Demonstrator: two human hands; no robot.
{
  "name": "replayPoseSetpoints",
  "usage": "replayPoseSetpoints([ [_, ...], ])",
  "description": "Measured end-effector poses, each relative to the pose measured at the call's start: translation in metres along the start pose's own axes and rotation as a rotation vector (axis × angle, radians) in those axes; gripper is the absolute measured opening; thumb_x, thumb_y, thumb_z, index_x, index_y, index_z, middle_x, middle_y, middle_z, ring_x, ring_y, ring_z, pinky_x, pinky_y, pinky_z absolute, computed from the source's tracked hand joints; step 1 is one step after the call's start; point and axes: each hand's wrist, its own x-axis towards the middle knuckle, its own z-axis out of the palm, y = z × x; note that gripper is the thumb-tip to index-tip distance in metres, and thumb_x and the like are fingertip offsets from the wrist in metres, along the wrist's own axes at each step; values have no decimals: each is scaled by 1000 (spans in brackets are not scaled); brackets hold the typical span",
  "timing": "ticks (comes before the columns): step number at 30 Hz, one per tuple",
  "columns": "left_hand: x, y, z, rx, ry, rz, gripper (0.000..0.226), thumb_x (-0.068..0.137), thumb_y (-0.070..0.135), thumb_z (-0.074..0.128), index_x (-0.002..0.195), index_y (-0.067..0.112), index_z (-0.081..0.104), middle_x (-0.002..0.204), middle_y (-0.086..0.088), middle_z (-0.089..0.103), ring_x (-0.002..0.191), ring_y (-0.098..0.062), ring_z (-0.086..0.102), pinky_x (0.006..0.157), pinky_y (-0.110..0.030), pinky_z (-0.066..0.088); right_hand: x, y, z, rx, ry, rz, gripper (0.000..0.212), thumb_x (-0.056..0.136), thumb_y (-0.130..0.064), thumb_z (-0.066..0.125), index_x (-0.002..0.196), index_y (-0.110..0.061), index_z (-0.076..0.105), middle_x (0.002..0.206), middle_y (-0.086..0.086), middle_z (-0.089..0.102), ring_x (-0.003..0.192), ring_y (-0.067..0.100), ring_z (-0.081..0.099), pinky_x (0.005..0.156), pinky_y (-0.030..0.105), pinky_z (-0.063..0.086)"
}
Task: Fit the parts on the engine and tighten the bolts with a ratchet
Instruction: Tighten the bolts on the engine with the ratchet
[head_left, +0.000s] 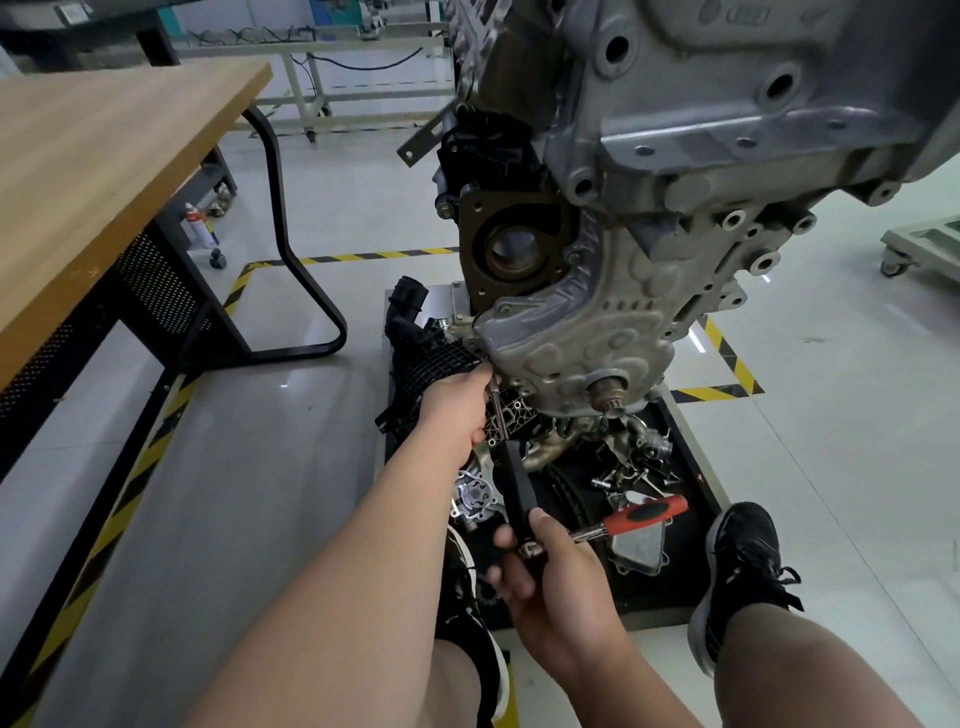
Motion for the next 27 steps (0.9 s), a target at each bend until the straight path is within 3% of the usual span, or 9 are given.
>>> replayPoseSetpoints([
  [4,-17,-5,-3,149,-92,-3,36,97,44,51,80,16,67,55,2,40,35,-12,29,37,-16,22,0,-1,0,245,-49,156,16,96,-20,50,104,-7,56,64,11,58,32,11,29,45,26,48],
  [6,-29,-10,-7,452,-132,113,40,97,44,49,79,13,66,50,4,42,38,-13,37,40,-19,28,0,-2,1,329,-78,211,20,90,-21,53,104,-6,57,63,8,57,30,10,29,44,23,48],
  [9,-48,-17,-19,855,-141,297,43,95,49,50,78,11,64,65,0,60,61,-18,58,57,-27,42,-2,-3,4,383,-80,285,21,87,-21,53,97,-4,61,61,5,57,29,8,28,44,20,48],
  [11,-58,-22,-30,853,-223,273,36,91,50,55,81,18,67,70,4,67,64,-12,63,56,-24,47,-3,-4,5,415,-75,318,24,93,-23,50,90,-2,62,60,5,56,28,8,28,44,21,49],
  [13,-69,-27,-36,766,-303,140,34,89,50,57,74,20,64,53,10,61,42,-5,54,40,-16,36,-5,-6,9,430,-87,342,29,95,-25,48,85,-2,62,59,4,55,27,8,29,44,21,50],
  [15,-77,-36,-30,687,-271,37,37,90,49,57,69,19,61,42,8,56,32,-7,46,37,-13,30,-6,-7,13,431,-74,354,32,96,-26,47,80,-2,60,54,3,52,26,7,29,43,19,49],
  [20,-89,-51,-10,696,-2,157,38,90,46,58,68,15,60,38,4,56,33,-14,53,48,-22,43,-4,-8,17,452,-53,360,27,96,-27,43,86,-6,57,44,-1,43,26,6,26,57,15,36],
  [23,-91,-46,-13,667,5,158,40,90,48,57,67,16,58,35,7,54,31,-12,51,42,-19,38,-9,-9,15,343,-114,322,32,96,-29,43,80,-6,59,50,0,46,29,8,29,45,19,43],
  [27,-90,-48,-9,614,-35,227,44,89,55,50,64,19,54,36,6,53,32,-10,52,43,-19,37,-16,-14,6,77,-87,158,35,99,-33,44,82,-7,60,53,4,50,34,12,37,45,24,45],
])
